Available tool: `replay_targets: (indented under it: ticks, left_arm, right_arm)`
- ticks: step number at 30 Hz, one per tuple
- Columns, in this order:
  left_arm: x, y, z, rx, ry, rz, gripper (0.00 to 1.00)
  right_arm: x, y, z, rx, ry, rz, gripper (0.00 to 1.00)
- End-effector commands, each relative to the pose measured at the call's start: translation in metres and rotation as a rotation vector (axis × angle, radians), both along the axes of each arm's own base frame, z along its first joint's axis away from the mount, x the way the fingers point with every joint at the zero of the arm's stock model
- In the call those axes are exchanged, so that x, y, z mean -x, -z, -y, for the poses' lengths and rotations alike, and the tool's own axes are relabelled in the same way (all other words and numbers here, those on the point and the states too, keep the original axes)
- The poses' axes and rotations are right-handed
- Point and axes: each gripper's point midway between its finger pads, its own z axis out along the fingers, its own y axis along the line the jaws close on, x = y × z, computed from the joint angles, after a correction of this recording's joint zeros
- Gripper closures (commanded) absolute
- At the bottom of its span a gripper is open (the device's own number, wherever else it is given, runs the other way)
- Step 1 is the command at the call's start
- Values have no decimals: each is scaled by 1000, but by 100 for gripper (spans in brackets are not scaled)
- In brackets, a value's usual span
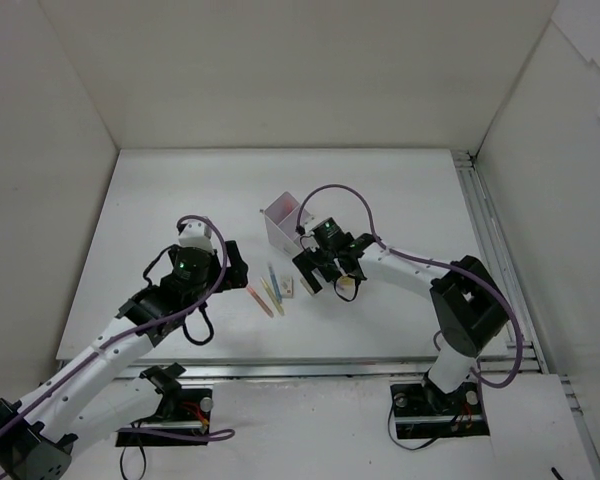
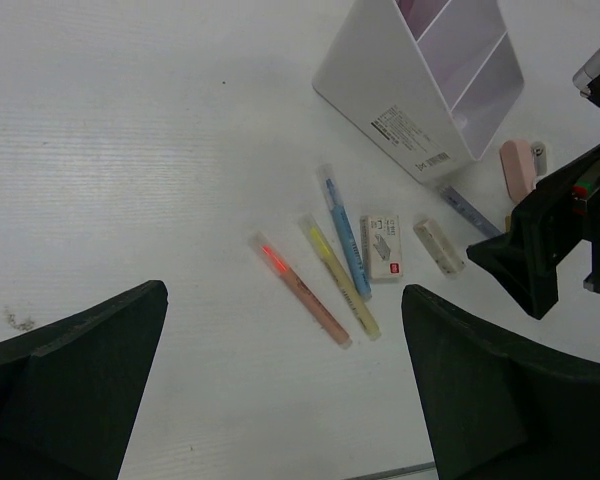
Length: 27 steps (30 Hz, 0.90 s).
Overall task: Sort the stationery into containers
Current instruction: Pick up the pen from the center of the board.
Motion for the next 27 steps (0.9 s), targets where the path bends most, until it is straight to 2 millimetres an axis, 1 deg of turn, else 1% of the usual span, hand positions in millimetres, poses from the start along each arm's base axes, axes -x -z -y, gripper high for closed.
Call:
replay_targets:
  ticks: [1,3,6,9,10,13,16,18,20,21,23,25,27]
  left_arm:
    - [-2,-13,-5,29,-31,39,0]
    - [0,-13,-6,30,-33,39,0]
    - [0,-14,-7,32,-37,41,0]
    - [2,-12,-9,30,-46,33,0]
    - [1,-12,-9,27,-49,34,0]
    - [1,-11,-10,23,-50,31,0]
    - [1,-11,-9,20,-50,27,0]
    - [0,-10,-9,18,-50,24,0]
    - [-1,-10,-7,15,-48,21,0]
    - [-1,-8,-7,13,-49,16,0]
    - [-2,-8,-7,11,-49,13,0]
    - [-3,-10,-6,11,-46,16,0]
    - [-3,-10,-6,8,-43,15,0]
  right_arm:
    - [-34,-30,-10,-41,44,174,2]
    - [-35,-27,-12,-52,33,178,3]
    - [-36,-20,-25,-90,-13,174,7]
    - [-33,-3,-27,-78,-36,141,11]
    - [-32,3,-26,-68,-38,130,12]
    - [-29,13,-25,-62,-31,116,13]
    - [-28,22,-20,-56,-13,110,18]
    - [-31,24,-17,-46,5,123,21]
    - [-32,25,-15,-46,19,131,27]
    - [-31,27,-15,-47,20,128,28]
    - [-32,28,-14,-49,28,132,34]
    - [-32,29,-13,-56,40,123,37]
    - [-30,33,-11,-76,42,94,43]
